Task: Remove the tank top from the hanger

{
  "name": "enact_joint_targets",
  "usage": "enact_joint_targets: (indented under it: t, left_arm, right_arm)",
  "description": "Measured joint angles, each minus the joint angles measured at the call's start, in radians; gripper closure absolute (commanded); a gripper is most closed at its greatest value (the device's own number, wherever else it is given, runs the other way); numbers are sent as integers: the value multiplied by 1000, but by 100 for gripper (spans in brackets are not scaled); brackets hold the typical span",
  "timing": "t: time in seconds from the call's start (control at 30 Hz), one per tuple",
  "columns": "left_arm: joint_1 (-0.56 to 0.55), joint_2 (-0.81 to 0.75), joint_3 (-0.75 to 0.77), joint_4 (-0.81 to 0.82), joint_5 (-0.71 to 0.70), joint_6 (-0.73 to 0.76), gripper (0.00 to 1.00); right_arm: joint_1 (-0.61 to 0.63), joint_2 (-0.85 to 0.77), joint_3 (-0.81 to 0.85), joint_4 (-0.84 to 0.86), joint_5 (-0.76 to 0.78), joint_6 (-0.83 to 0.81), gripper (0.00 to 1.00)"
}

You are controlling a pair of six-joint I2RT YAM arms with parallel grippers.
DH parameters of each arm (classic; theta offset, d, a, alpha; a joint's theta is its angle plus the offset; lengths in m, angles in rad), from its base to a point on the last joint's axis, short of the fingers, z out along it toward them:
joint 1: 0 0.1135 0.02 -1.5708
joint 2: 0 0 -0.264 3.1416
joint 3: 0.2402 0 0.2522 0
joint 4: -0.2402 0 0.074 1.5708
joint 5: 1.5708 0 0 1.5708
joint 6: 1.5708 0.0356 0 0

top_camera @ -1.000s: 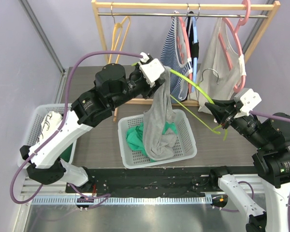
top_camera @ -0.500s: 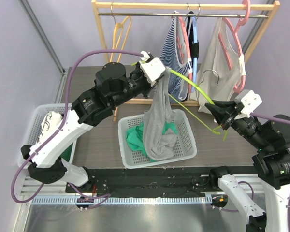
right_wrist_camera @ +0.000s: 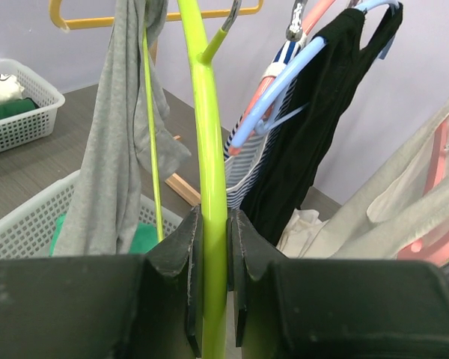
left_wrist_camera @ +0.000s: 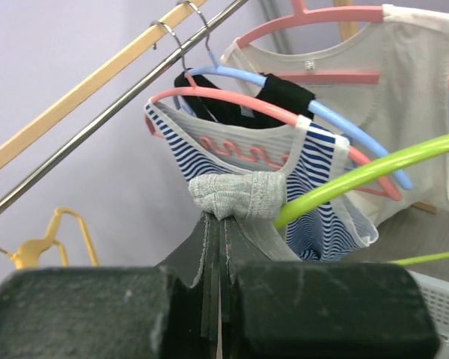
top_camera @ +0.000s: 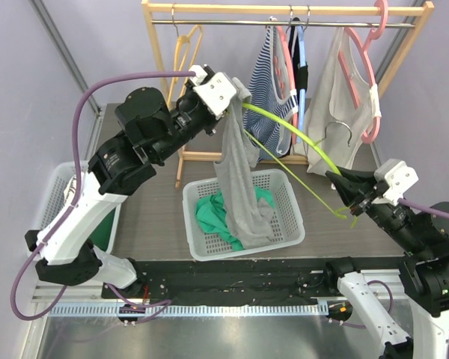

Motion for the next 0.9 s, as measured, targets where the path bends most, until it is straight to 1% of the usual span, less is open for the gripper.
enact_joint_targets:
  t: [0.07, 0.23, 0.27, 0.43, 0.63, 0.73, 0.83, 0.9]
  left_arm:
    - [3, 0, -5, 8, -19, 17, 100]
    - [3, -9, -84, 56, -87, 60, 100]
    - [3, -6, -96, 61, -104, 73, 100]
    - [9, 21, -100, 107, -183, 112, 100]
    - [13, 18, -106, 124, -203, 111, 100]
    - [14, 8, -110, 78, -141, 89, 100]
    - [15, -13, -111, -42, 20, 69, 100]
    - [8, -24, -117, -101, 109, 63, 97]
  right_arm:
    - [0, -16, 1, -21, 1, 0, 99]
    - [0, -60, 34, -119, 38, -5, 99]
    - [0, -74, 62, -158, 61, -4, 99]
    - [0, -139, 139, -224, 119, 5, 99]
    - [0, -202, 246, -260, 182, 8, 99]
    - [0, -204, 261, -233, 220, 16, 99]
    - [0, -203, 228, -174, 277, 31, 99]
    - [0, -194, 205, -145, 305, 38, 99]
